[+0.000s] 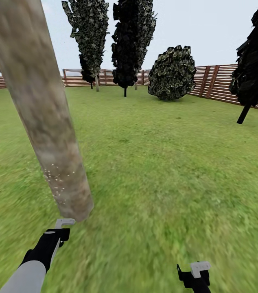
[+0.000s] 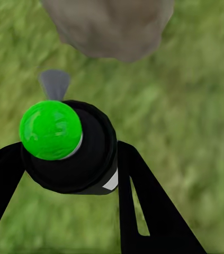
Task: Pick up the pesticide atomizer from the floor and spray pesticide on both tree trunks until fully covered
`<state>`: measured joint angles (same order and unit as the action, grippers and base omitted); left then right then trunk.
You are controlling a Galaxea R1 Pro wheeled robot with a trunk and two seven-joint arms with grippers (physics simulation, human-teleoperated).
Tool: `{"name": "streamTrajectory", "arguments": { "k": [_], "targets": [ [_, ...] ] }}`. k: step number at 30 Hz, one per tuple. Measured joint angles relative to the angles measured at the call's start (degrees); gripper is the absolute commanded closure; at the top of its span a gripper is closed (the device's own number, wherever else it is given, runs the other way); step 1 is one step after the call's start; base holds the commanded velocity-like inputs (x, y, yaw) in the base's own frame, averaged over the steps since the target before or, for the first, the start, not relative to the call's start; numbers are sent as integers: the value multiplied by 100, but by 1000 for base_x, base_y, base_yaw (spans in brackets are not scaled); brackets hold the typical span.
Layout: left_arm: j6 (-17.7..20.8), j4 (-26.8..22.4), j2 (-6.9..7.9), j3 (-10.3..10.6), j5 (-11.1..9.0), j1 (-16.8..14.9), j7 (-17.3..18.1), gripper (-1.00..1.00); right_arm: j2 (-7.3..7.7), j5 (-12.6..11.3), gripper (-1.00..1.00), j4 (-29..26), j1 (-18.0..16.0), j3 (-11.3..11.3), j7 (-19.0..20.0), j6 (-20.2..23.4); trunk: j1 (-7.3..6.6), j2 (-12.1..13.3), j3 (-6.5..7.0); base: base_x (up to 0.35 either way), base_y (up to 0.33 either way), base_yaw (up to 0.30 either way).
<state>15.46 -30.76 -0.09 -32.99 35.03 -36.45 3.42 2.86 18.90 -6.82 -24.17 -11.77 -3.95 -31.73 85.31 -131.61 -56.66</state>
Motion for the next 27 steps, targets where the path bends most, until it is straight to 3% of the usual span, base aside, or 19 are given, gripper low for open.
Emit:
{"name": "streamTrajectory", "arguments": {
  "k": [19,27],
  "targets": [
    [1,-9,0,-6,-10,-2,-8,100,-5,0,-100,5,1,-1,0,0,0,0,0,124,-274,247],
    [1,-9,0,-14,-14,-1,-8,100,-5,0,-100,5,0,-1,0,0,0,0,0,147,-271,29]
  ]
}}
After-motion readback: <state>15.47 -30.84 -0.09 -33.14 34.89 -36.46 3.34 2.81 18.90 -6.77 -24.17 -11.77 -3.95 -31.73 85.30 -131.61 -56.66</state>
